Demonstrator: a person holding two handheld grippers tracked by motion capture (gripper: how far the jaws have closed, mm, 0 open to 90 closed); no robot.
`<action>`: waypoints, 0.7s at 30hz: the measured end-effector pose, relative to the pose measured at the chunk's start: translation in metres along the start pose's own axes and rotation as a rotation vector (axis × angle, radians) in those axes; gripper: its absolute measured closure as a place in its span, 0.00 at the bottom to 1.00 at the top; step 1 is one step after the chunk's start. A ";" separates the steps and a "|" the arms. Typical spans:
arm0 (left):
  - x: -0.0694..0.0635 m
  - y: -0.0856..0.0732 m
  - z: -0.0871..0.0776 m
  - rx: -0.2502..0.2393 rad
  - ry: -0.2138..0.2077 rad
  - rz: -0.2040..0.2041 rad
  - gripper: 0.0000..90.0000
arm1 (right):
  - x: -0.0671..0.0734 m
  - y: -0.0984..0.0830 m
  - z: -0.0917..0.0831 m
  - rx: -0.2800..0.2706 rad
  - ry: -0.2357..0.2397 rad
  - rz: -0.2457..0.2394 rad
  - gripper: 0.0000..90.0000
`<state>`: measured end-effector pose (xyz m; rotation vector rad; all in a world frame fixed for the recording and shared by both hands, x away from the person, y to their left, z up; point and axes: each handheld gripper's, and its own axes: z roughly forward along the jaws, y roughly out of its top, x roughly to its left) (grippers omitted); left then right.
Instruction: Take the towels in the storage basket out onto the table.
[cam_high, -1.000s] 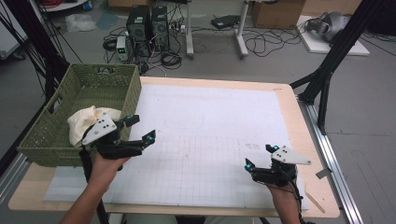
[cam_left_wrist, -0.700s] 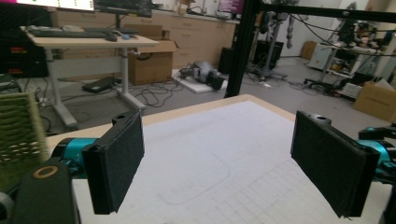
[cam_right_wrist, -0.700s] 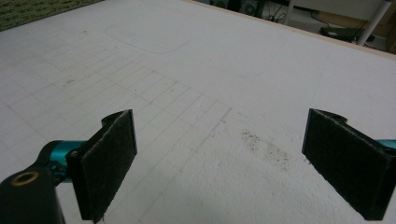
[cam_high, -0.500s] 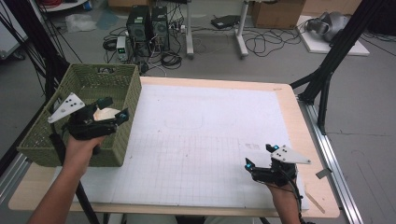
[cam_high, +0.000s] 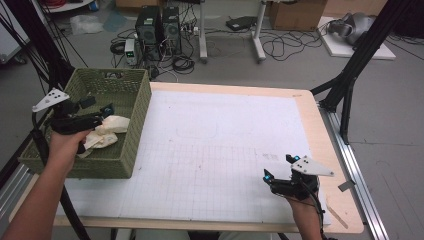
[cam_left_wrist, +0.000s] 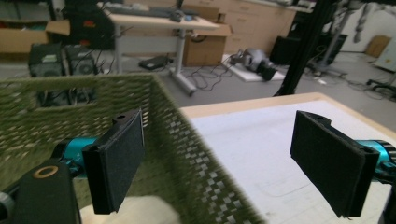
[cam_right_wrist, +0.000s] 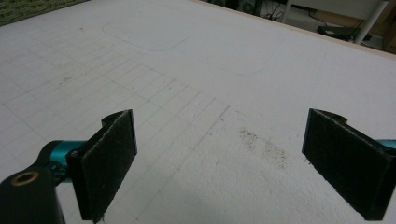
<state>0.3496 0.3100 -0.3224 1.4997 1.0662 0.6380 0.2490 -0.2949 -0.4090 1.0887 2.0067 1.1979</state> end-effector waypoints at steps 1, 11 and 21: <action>0.006 -0.002 0.002 0.023 0.013 -0.003 0.20 | 0.000 0.000 0.000 0.001 -0.001 0.002 0.10; 0.045 -0.018 0.023 0.246 0.139 -0.009 0.20 | 0.002 0.000 0.002 0.008 -0.001 -0.004 0.10; 0.068 -0.037 0.043 0.466 0.253 -0.023 0.23 | 0.002 -0.001 0.004 0.019 0.000 -0.003 0.10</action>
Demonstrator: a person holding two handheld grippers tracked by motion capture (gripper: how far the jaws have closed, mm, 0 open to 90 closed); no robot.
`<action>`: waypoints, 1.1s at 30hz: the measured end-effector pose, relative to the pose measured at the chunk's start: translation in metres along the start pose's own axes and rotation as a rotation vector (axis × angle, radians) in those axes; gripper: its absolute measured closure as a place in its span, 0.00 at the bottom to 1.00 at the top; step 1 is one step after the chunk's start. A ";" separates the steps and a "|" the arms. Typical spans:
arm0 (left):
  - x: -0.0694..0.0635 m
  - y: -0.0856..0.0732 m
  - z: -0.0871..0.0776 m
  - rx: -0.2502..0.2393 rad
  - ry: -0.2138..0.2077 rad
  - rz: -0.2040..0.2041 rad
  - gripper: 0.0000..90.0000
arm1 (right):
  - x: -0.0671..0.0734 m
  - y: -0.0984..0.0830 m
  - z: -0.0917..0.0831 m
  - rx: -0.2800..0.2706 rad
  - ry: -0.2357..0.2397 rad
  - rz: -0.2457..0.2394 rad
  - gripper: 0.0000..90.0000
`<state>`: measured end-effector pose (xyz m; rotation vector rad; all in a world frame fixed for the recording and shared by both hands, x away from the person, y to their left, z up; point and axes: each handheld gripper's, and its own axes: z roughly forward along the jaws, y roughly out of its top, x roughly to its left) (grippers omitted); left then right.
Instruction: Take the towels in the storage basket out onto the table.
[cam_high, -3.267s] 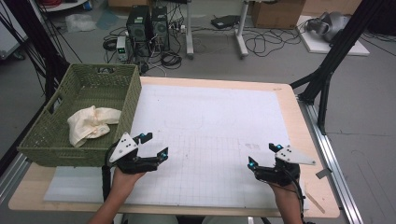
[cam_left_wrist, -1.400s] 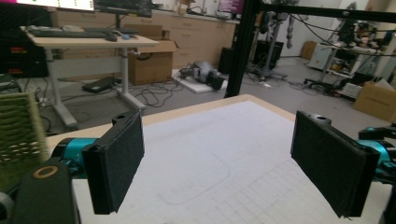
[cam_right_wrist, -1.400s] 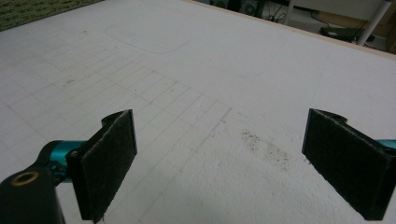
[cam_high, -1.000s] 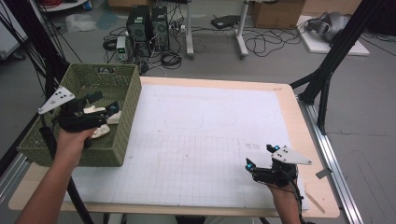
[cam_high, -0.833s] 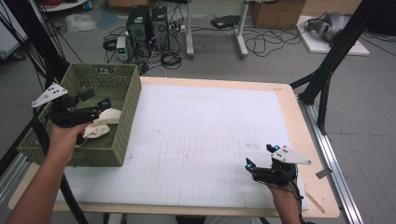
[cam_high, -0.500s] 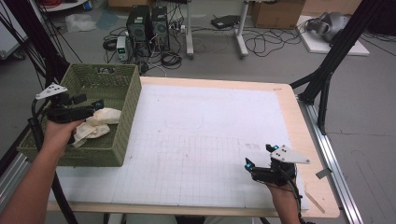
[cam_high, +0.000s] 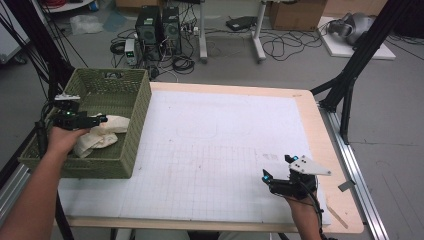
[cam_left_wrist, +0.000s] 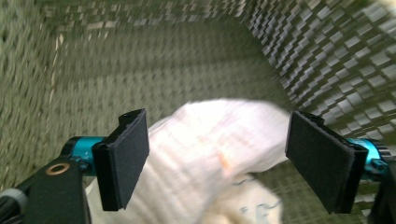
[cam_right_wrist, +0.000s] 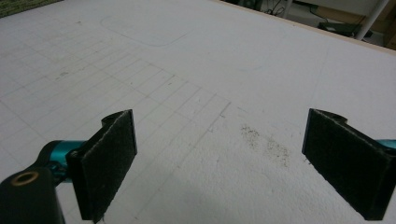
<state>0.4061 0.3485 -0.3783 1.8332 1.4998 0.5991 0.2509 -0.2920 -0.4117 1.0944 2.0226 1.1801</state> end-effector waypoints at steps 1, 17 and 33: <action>0.001 -0.001 0.003 0.026 0.018 -0.007 0.22 | 0.000 0.000 0.000 0.001 -0.001 -0.001 0.10; 0.001 -0.013 0.035 0.348 0.088 0.103 0.32 | -0.002 -0.002 0.000 0.013 0.001 -0.002 0.10; 0.005 -0.001 0.013 0.203 0.101 0.007 0.79 | -0.005 -0.003 -0.003 0.008 -0.005 0.025 0.10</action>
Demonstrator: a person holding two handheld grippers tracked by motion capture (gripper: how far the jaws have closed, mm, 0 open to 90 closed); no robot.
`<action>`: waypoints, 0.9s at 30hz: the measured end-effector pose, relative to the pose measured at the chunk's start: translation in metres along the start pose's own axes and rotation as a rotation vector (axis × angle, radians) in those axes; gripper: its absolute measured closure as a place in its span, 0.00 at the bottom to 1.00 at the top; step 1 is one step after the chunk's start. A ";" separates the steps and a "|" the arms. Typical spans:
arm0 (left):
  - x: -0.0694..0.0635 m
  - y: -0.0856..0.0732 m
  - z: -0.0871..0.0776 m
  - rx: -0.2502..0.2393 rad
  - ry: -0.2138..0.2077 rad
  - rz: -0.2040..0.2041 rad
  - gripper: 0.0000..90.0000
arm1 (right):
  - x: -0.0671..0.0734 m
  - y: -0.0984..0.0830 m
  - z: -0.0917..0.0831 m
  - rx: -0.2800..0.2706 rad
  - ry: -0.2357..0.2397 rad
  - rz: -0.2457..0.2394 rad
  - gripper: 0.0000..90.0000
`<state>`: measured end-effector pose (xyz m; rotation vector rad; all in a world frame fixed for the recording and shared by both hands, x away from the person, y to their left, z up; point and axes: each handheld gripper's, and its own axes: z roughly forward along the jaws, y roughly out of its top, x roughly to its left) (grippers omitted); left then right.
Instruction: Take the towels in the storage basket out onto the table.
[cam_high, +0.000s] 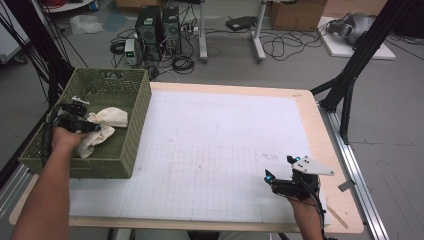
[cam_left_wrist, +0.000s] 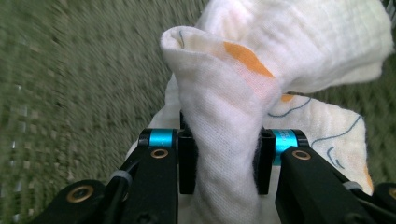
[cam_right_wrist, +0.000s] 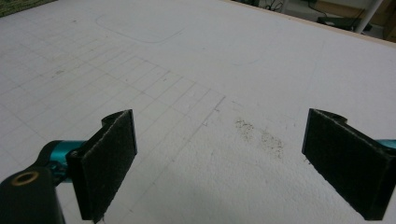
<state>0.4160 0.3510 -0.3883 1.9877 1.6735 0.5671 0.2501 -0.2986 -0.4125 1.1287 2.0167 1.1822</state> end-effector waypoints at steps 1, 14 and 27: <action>0.001 0.000 -0.003 -0.023 -0.005 -0.008 0.79 | 0.000 0.000 0.000 0.000 0.000 0.000 0.10; 0.003 0.004 -0.050 -0.429 -0.138 -0.103 0.79 | 0.000 0.001 -0.001 -0.007 0.007 -0.004 0.10; -0.007 0.004 -0.084 -0.616 -0.223 -0.117 0.79 | 0.003 0.003 0.000 -0.007 0.013 -0.005 0.10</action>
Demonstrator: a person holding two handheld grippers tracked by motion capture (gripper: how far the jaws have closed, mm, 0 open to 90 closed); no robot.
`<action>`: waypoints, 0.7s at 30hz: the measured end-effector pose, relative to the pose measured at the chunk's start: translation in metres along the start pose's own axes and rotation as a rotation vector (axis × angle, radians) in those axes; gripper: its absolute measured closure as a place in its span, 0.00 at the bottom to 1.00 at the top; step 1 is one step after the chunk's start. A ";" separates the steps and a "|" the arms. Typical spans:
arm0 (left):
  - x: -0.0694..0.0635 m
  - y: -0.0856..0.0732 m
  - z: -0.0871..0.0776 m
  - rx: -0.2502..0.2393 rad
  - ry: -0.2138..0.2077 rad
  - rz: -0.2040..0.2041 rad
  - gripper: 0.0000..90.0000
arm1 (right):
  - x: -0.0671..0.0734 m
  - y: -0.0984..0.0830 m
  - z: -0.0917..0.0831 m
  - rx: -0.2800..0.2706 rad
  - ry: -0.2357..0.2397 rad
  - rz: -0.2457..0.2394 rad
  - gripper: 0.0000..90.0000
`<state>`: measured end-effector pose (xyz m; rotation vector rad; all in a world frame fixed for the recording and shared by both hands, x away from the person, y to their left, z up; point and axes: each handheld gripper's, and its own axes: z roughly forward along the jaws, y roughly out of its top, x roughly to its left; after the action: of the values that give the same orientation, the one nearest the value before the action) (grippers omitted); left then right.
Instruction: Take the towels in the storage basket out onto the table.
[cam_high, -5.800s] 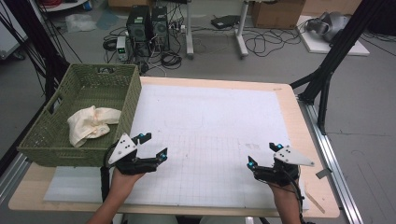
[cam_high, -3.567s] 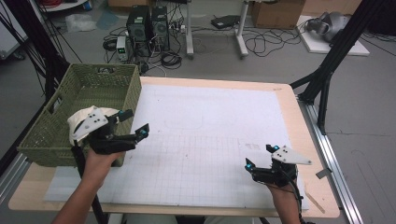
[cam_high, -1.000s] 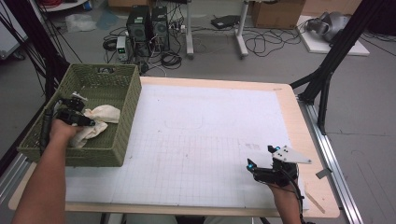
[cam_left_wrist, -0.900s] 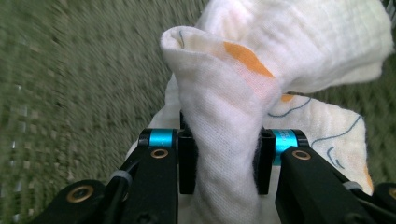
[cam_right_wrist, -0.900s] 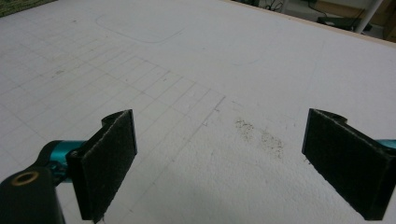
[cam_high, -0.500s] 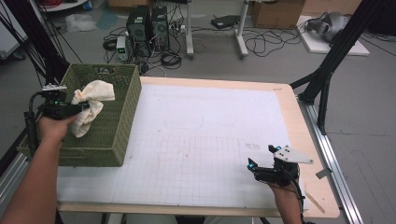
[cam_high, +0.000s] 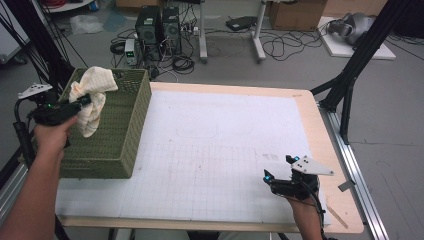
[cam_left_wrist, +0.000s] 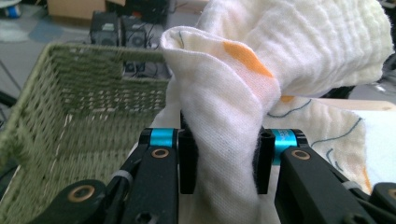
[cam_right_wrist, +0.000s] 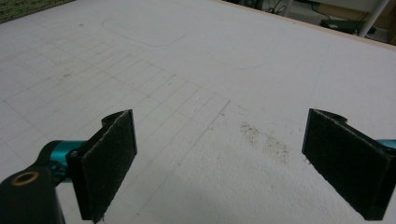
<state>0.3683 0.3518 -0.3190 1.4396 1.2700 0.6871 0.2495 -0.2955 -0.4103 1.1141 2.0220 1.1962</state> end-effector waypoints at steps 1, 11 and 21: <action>-0.002 0.002 -0.002 -0.012 -0.008 0.002 0.79 | 0.000 0.000 0.000 0.001 0.000 -0.003 0.10; -0.025 0.017 -0.009 -0.073 -0.109 0.027 0.79 | 0.003 0.001 0.002 0.006 0.009 -0.008 0.10; -0.040 0.023 -0.005 -0.083 -0.146 0.052 0.79 | 0.003 0.001 0.002 0.006 0.011 -0.009 0.10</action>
<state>0.3610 0.3187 -0.2873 1.4319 1.0832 0.6495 0.2499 -0.2923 -0.4107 1.1023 2.0381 1.1954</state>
